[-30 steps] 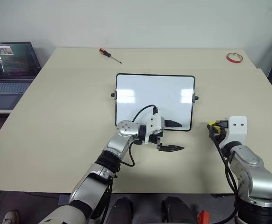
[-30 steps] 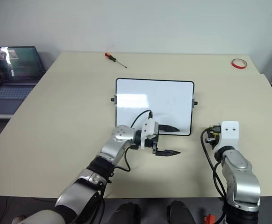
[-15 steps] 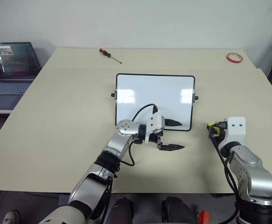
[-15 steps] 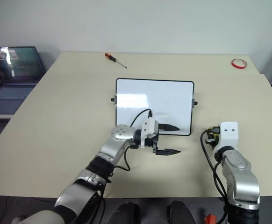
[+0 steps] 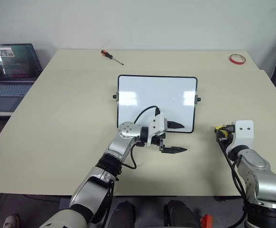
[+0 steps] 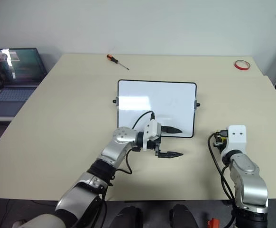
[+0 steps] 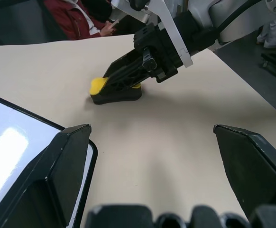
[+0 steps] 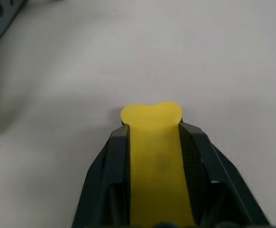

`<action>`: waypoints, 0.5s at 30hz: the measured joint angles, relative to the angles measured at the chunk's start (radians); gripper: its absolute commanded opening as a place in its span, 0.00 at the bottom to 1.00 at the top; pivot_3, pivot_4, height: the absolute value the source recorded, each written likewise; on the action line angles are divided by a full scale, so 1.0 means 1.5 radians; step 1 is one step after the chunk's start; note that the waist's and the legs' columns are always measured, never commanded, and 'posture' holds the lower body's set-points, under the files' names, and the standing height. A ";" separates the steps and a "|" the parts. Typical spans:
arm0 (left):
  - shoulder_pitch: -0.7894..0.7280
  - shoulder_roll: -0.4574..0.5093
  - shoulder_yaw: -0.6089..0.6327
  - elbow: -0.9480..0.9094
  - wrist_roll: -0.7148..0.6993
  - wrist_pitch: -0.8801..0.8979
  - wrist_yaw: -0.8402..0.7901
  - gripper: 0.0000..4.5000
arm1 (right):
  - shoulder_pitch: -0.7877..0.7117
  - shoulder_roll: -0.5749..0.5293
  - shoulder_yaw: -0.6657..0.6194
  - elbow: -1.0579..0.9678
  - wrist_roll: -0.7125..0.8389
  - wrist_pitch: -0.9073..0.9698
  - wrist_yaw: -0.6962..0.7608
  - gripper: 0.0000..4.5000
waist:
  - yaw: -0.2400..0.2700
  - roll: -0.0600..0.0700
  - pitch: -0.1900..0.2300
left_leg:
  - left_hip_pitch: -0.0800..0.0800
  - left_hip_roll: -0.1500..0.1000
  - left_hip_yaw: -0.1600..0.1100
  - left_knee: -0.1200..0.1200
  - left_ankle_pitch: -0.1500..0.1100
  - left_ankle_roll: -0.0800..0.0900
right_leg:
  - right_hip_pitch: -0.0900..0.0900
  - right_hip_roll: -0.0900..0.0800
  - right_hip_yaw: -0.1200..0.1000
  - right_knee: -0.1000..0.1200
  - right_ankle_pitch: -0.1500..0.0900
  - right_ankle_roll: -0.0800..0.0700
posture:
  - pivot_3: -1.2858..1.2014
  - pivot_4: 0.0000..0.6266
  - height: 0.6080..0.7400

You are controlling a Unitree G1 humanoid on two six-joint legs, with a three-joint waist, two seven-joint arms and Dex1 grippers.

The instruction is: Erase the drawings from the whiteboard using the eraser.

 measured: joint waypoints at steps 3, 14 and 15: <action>0.000 0.000 0.000 0.000 0.001 0.000 0.005 1.00 | 0.000 -0.002 0.000 0.004 0.000 -0.003 0.000 0.74 | 0.000 0.000 0.000 | 0.000 0.000 0.000 0.000 0.000 0.000 | 0.000 0.000 0.000 0.000 0.000 0.000 | 0.52 0.24 1.00; 0.005 0.016 0.002 -0.016 -0.001 0.008 0.006 1.00 | -0.008 -0.013 0.000 0.000 0.001 0.002 -0.013 0.99 | -0.001 0.000 0.000 | 0.000 0.000 0.000 0.000 0.000 0.000 | -0.001 0.000 0.000 0.001 0.000 0.000 | 0.52 0.24 1.00; 0.011 0.025 0.006 -0.033 -0.003 0.015 0.008 1.00 | -0.008 -0.010 -0.001 -0.016 0.003 0.009 -0.016 0.99 | -0.002 0.000 0.000 | 0.000 0.000 0.001 0.000 0.000 0.000 | -0.001 0.000 0.001 0.001 0.000 0.000 | 0.52 0.24 1.00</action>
